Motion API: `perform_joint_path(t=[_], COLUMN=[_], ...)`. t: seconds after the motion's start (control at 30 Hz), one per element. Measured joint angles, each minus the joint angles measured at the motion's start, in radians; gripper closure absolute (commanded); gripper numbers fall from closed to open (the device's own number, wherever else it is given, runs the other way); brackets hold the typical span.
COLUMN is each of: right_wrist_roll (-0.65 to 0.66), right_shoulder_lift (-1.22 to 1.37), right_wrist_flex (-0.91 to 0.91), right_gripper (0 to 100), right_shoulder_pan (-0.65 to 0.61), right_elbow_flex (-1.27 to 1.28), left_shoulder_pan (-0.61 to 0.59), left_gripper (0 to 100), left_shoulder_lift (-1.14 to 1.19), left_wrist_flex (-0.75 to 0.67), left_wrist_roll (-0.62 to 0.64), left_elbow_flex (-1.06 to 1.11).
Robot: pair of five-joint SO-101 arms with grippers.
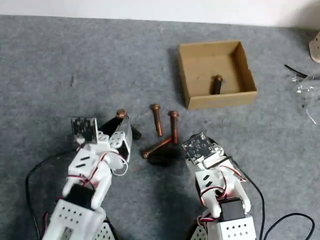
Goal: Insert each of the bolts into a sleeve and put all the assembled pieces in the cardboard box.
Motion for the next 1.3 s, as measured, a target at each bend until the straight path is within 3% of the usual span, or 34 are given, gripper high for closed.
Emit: perform_joint_path(t=[0.2,0.47,1.03,1.3], right_wrist_roll=[-0.005,-0.106,-0.124,-0.196], right_shoulder_lift=[0.0,0.0,-0.002,-0.009], right_wrist_flex=[0.0,0.0,0.031,0.104], right_gripper=[99.5,99.5,99.5,99.5], right_shoulder_pan=[0.0,0.069,0.072,0.072], right_elbow_flex=[0.0,0.0,0.0,0.0], left_shoulder_pan=[-0.005,-0.054,-0.06,-0.06], left_gripper=[99,99,99,99], left_shoulder_lift=[-0.213,-0.213,-0.213,-0.213], left_wrist_flex=[0.081,0.104,0.104,0.104], left_wrist_roll=[0.0,0.0,0.0,0.0], left_elbow_flex=[-0.002,-0.002,-0.002,-0.002])
